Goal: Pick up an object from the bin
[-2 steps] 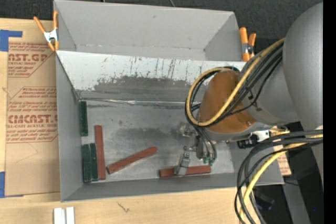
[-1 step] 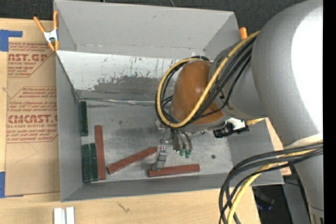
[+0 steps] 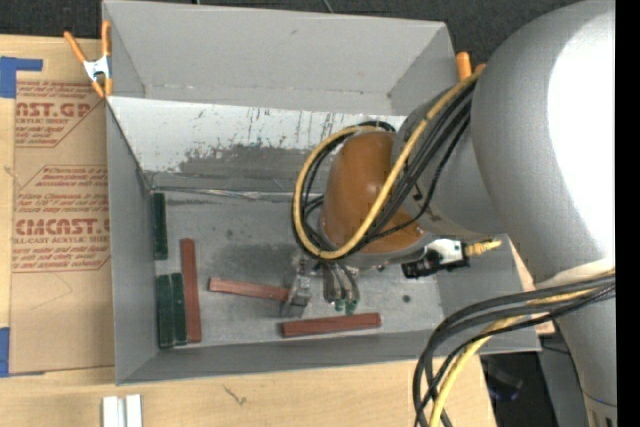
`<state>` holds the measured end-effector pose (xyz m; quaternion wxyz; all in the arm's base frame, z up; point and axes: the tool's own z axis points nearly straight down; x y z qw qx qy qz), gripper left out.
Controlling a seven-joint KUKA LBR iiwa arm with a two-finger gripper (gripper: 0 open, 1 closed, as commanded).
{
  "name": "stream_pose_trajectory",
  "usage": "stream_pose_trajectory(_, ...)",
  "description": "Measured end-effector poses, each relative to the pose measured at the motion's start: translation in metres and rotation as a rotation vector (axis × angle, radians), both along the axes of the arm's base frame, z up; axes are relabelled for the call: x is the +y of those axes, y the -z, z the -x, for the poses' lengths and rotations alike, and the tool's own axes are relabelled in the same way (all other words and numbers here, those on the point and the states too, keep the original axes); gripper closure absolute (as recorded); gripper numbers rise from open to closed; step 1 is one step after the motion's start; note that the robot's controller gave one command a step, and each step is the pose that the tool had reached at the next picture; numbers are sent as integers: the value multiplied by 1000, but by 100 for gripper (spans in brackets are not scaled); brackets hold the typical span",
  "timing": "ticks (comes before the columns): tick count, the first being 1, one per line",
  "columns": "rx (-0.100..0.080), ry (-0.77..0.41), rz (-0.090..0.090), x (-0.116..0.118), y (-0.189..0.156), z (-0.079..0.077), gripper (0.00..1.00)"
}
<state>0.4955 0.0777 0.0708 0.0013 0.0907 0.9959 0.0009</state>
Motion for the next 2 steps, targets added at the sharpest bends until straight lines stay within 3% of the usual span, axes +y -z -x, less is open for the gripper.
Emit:
stream_pose_trajectory(1, 0, -2, 0, 0, 0, 0, 100)
stream_pose_trajectory(2, 1, 13, 2, -42, -135, -31, 100)
